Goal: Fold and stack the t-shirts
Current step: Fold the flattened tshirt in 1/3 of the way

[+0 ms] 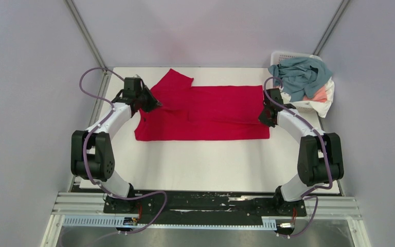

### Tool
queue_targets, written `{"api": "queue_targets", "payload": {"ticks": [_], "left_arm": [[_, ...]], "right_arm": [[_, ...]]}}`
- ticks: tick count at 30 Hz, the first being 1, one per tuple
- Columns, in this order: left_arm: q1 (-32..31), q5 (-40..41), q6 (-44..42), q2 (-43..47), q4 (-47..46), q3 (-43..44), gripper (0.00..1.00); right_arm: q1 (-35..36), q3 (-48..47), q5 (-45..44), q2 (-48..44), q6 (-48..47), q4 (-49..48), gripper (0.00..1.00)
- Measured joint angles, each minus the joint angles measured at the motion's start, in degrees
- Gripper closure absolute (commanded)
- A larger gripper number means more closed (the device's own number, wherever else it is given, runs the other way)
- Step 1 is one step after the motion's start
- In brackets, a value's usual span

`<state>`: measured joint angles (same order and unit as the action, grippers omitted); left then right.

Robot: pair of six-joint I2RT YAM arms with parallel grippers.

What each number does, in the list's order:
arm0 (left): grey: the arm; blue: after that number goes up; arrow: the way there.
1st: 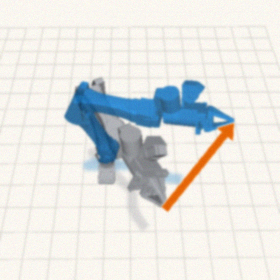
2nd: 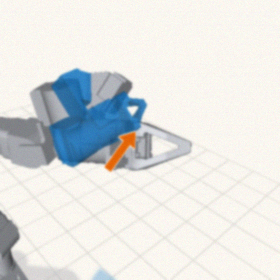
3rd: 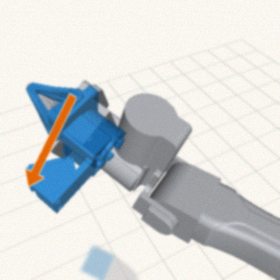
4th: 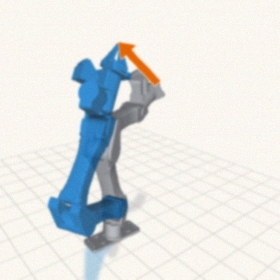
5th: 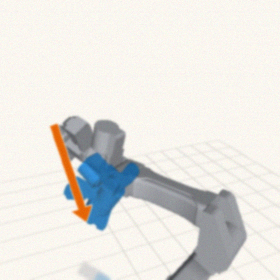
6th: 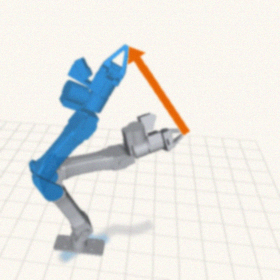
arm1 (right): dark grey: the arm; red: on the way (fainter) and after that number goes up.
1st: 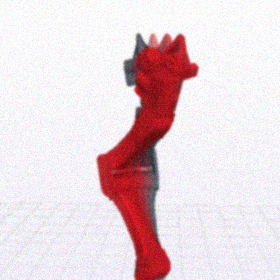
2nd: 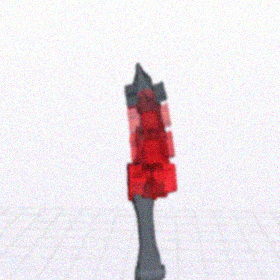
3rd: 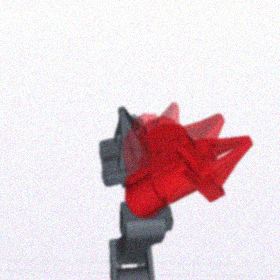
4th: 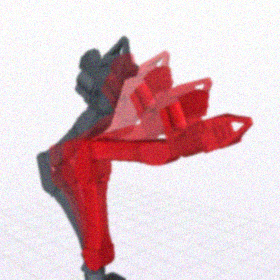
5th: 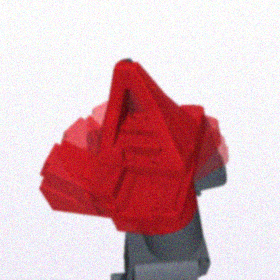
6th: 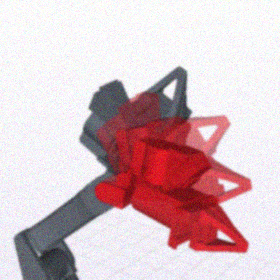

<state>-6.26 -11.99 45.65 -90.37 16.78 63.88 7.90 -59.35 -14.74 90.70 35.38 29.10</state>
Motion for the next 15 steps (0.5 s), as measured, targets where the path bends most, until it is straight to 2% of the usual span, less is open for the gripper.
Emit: {"api": "queue_targets", "payload": {"ticks": [7, 9, 11, 12, 13, 14, 15], "left_arm": [[0.44, -1.05, -0.63, -6.64, -0.20, 4.92, 1.00], [0.46, -1.25, -0.94, -9.14, 0.07, 6.91, 0.98], [0.46, -1.14, -1.07, -11.67, 0.39, 8.96, 0.90], [0.46, -0.92, -1.11, -12.92, 0.83, 10.03, 0.77], [0.48, -0.50, -1.18, -14.23, 1.46, 11.30, 0.70], [0.48, 0.24, -1.33, -15.28, 2.29, 12.48, 0.56], [0.48, 1.01, -1.68, -16.28, 3.13, 13.70, 0.44]], "right_arm": [[-0.61, 0.46, -0.17, 0.20, 0.59, -1.22, 0.87], [-0.81, 0.46, -0.35, 0.74, 0.79, -1.55, 0.82], [-1.07, 0.46, -0.83, 1.86, 0.98, -2.14, 0.69], [-1.27, 0.46, -1.20, 2.49, 1.22, -2.23, 0.66], [-1.51, 0.46, -1.53, 3.08, 1.40, -2.32, 0.58], [-1.79, 0.44, -1.97, 3.63, 1.51, -2.34, 0.44], [-2.16, 0.39, -2.60, 4.09, 1.62, -2.36, 0.36]]}}
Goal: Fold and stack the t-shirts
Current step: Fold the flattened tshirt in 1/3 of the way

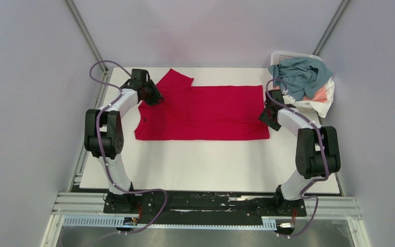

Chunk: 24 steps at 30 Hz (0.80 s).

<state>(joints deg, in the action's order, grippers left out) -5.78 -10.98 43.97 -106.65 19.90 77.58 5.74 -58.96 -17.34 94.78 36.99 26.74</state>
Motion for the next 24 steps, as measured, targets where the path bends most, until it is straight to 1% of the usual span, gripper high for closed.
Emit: {"api": "queue_targets", "payload": {"ticks": [1, 3, 7, 8, 9, 11, 13, 15, 18, 20, 24], "left_arm": [[0.04, 1.07, 0.04, -1.31, 1.03, 1.81, 0.13], [0.33, 2.47, -1.16, -3.32, 2.99, 5.35, 0.02], [1.46, 4.70, -2.01, -5.29, 7.15, 13.33, 0.00], [1.68, 5.20, -2.16, -5.16, 7.39, 14.29, 0.00], [1.84, 5.55, -2.38, -4.63, 7.30, 14.86, 0.00], [2.03, 5.46, -2.58, -3.26, 7.28, 14.16, 0.00], [2.01, 4.74, -2.71, -0.63, 6.32, 10.82, 0.00], [1.57, 3.26, -2.71, 2.62, 5.44, 5.68, 0.00], [-0.17, 0.63, -2.69, 5.51, 4.24, -0.55, 0.00], [-1.81, -0.76, -2.69, 5.84, 3.45, -3.58, 0.00], [-4.26, -2.99, -2.49, 4.96, 2.73, -7.65, 0.00]], "right_arm": [[-0.39, -0.07, -1.05, 0.35, 0.22, 0.02, 0.32], [-1.03, -0.15, -3.39, 0.33, 0.76, 0.15, 0.24], [-1.55, 0.22, -6.49, -3.69, 1.55, 0.26, 0.15], [-1.55, 0.76, -6.56, -5.88, 1.42, -0.33, 0.12], [-1.53, 1.51, -6.19, -8.07, 0.98, -0.98, 0.05], [-1.53, 3.45, -3.50, -12.70, -0.61, -2.51, 0.00], [-1.53, 4.92, 1.79, -15.74, -2.60, -4.13, 0.00], [-1.03, 6.29, 8.59, -16.72, -4.57, -6.86, 0.00], [1.53, 7.58, 18.05, -14.51, -7.04, -10.36, 0.00], [3.54, 7.54, 22.10, -11.30, -8.22, -12.13, 0.00], [6.14, 6.82, 25.99, -3.63, -9.29, -13.60, 0.00]]}}
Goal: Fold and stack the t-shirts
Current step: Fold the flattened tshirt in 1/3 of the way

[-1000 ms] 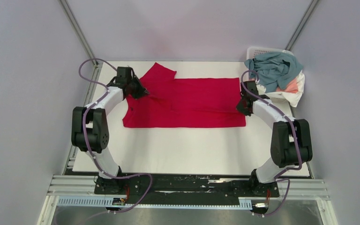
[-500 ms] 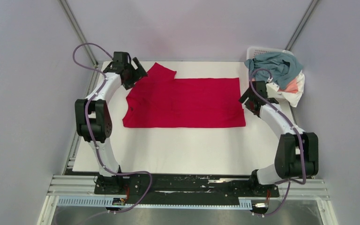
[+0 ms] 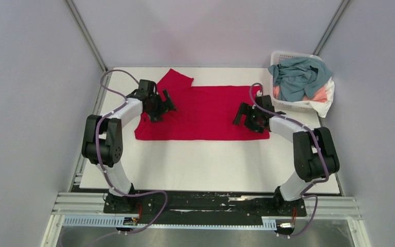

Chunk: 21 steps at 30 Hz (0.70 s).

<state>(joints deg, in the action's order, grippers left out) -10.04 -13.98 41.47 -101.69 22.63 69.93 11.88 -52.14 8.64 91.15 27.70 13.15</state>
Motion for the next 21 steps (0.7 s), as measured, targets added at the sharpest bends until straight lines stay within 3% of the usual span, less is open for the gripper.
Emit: {"api": "queue_targets", "payload": {"ticks": [5, 10, 16, 21], "left_arm": [[-0.20, -0.96, 0.31, -3.06, -1.90, -1.73, 0.00], [0.37, -2.56, 1.31, -0.52, -6.86, -8.61, 0.00], [-0.52, -2.69, 4.33, 11.87, -10.56, -23.76, 0.00], [-4.39, -1.14, 8.72, 26.08, -11.23, -37.13, 0.00]], "right_arm": [[-0.02, 0.09, 0.92, 3.61, 0.72, -1.31, 0.00], [0.00, 6.67, 0.57, -1.79, 2.56, -3.26, 0.00], [0.74, 16.92, 0.26, -13.97, 5.53, 0.02, 0.00], [2.34, 23.61, -0.48, -26.14, 7.93, 8.22, 0.00]]}}
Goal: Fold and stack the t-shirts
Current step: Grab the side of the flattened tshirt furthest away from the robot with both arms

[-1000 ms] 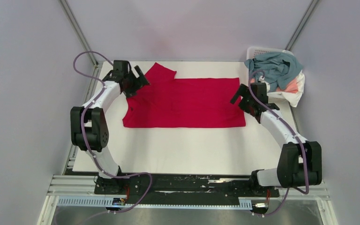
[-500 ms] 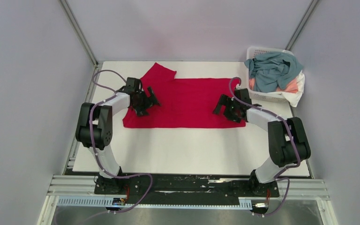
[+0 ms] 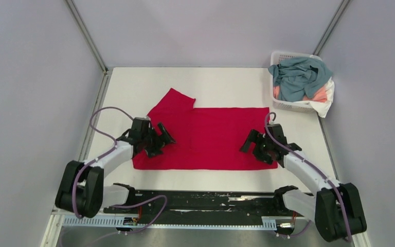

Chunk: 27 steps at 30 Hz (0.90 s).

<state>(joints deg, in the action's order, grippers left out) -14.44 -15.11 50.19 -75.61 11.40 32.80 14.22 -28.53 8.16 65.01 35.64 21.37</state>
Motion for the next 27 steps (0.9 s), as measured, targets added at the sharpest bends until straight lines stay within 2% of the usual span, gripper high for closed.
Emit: {"api": "queue_targets", "payload": {"ticks": [7, 11, 15, 19, 22, 24, 27], "left_arm": [[-3.34, 2.19, 6.38, 18.38, 3.37, -11.52, 0.00], [-3.61, 3.21, 8.15, 24.92, 7.69, -13.55, 0.00], [-3.91, 5.38, 7.69, 29.38, 15.98, -12.35, 0.00], [-3.91, 9.03, 5.38, 28.46, 22.53, -3.30, 0.00], [-3.85, 13.84, 3.02, 22.88, 23.58, 8.83, 0.00], [-2.78, 15.85, 0.72, 16.28, 23.98, 17.75, 0.00], [-0.13, 17.49, -4.37, 0.94, 23.80, 34.62, 0.00]], "right_arm": [[3.17, 5.14, -0.61, -13.53, 5.57, 10.56, 0.00], [3.76, 5.29, -1.33, -16.72, 8.13, 15.50, 0.00], [3.76, 4.35, -3.43, -19.96, 8.37, 19.34, 0.00], [3.76, -1.95, -7.34, -21.99, 6.45, 20.57, 0.00], [3.76, -6.80, -11.65, -22.73, 5.53, 18.05, 0.00], [3.76, -7.67, -14.10, -22.45, 4.68, 15.63, 0.00], [3.76, -7.72, -16.98, -19.54, 2.47, 13.22, 0.00]]}}
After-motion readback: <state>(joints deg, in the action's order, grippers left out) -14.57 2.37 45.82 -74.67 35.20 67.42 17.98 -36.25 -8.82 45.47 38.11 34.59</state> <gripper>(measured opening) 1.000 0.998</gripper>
